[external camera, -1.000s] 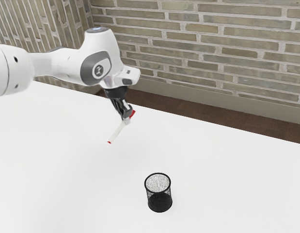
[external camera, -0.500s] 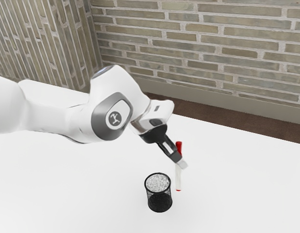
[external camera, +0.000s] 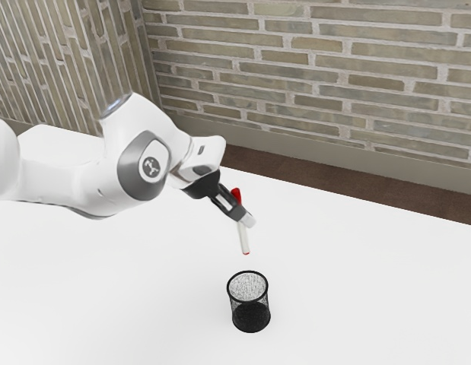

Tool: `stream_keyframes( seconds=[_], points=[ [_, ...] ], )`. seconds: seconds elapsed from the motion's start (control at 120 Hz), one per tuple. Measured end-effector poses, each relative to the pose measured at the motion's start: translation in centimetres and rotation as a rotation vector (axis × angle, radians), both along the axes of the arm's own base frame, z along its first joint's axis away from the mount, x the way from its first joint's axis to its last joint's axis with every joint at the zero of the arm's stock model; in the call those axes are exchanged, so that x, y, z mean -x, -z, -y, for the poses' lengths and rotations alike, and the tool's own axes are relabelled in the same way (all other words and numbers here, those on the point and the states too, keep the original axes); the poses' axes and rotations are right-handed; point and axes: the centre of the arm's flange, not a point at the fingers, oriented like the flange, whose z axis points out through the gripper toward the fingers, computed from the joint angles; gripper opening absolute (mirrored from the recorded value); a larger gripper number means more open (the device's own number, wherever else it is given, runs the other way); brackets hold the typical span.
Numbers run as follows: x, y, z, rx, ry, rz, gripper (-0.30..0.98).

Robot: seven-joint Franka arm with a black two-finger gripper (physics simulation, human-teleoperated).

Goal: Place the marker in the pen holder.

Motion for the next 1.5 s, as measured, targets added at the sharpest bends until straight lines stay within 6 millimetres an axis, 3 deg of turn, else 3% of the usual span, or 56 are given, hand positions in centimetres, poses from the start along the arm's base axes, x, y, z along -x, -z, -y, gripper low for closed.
stream_keyframes(
  seconds=[0.183,0.317,0.475,0.767,0.933,1.017,1.067,1.1,1.175,1.217,1.258,1.3,1.4,1.45,1.5],
  points=[
    [0.4,1.2,0.1,-0.02,0.032,-0.001,-0.04],
    [1.3,1.8,1.7,-0.03,0.079,-0.001,-0.04],
    [2.4,3.9,3.3,-0.049,0.122,-0.029,-0.04],
    [1.9,8.6,3.5,-0.087,0.127,-0.082,-0.04],
    [1.2,8.6,3.0,-0.086,0.126,-0.073,0.31],
    [0.5,7.7,2.8,-0.08,0.125,-0.057,0.43],
    [-0.7,5.3,3.3,-0.077,0.142,-0.012,0.49],
    [-2.3,1.9,3.8,-0.081,0.168,0.049,0.52],
    [-5.7,-8.6,4.2,-0.156,0.245,0.185,0.57],
    [-6.7,-12.5,2.8,-0.238,0.255,0.164,0.59],
    [-7.3,-15.2,-0.2,-0.316,0.212,0.101,0.6],
    [-7.5,-16.6,-4.3,-0.376,0.134,0.02,0.62],
    [-5.2,-22.6,-15.6,-0.449,-0.101,-0.106,0.64],
    [-4.8,-23.1,-20.8,-0.457,-0.226,-0.193,0.65],
    [-3.7,-21.3,-25.8,-0.45,-0.333,-0.311,0.66]
  ],
)
